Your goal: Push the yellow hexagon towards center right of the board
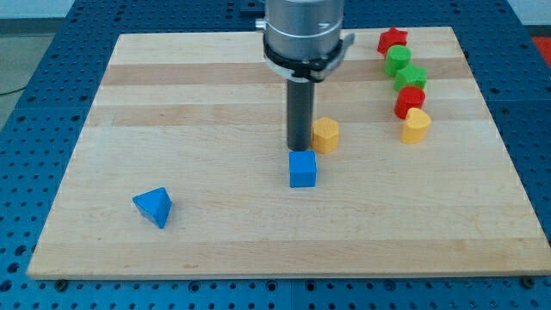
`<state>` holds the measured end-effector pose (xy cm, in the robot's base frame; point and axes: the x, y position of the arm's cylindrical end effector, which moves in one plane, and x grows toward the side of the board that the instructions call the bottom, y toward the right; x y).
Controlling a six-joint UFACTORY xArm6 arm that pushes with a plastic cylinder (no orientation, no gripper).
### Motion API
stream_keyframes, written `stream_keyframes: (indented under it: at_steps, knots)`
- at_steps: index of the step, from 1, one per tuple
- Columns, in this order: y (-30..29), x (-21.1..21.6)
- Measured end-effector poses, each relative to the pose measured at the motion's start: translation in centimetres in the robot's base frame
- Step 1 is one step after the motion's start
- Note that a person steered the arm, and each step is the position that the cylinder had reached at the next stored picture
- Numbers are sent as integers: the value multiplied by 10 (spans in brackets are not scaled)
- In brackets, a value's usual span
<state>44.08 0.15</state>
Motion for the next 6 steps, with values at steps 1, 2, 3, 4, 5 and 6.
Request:
stream_keyframes:
  at_steps: [1, 2, 3, 4, 5, 6]
  knots:
    - [-19, -21]
    - [3, -21]
    - [27, -6]
    - [46, 15]
    - [71, 26]
    - [90, 26]
